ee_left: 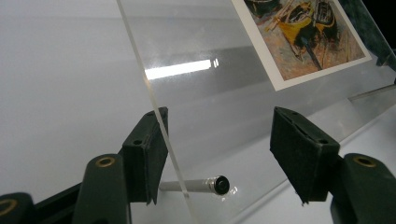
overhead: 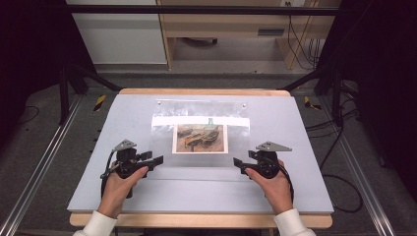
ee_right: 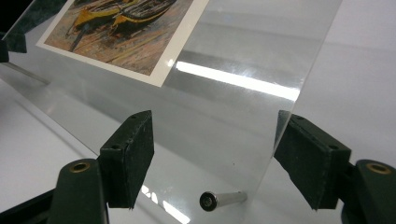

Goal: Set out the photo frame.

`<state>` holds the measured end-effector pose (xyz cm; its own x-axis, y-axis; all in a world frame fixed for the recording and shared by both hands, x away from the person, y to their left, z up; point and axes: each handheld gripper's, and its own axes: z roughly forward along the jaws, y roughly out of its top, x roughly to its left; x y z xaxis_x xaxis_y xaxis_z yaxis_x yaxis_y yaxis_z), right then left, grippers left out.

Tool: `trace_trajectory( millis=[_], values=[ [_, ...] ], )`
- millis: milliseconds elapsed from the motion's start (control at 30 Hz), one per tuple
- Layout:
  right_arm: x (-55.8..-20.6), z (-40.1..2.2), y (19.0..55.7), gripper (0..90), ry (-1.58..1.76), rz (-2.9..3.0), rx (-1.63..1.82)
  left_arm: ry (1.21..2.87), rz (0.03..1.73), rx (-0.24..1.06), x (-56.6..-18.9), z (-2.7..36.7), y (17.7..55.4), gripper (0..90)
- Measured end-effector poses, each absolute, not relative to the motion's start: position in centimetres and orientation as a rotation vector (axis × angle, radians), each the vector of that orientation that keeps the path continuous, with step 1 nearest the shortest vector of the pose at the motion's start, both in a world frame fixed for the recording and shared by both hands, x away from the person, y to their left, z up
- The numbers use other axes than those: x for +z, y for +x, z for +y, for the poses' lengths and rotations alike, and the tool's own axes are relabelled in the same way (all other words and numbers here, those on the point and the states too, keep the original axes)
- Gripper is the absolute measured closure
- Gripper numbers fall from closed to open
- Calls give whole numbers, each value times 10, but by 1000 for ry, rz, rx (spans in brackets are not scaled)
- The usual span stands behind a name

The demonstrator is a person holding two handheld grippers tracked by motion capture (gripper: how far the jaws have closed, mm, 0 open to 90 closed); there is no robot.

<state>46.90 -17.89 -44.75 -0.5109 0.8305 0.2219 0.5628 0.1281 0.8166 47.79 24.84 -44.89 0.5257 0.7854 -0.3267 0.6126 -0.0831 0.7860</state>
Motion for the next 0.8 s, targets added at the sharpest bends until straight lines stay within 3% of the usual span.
trace_trajectory(
  millis=[800],
  values=[
    [-448,-181,459,340,1332,2120,1312,1793,1168,252,-449,247,469,392]
  ],
)
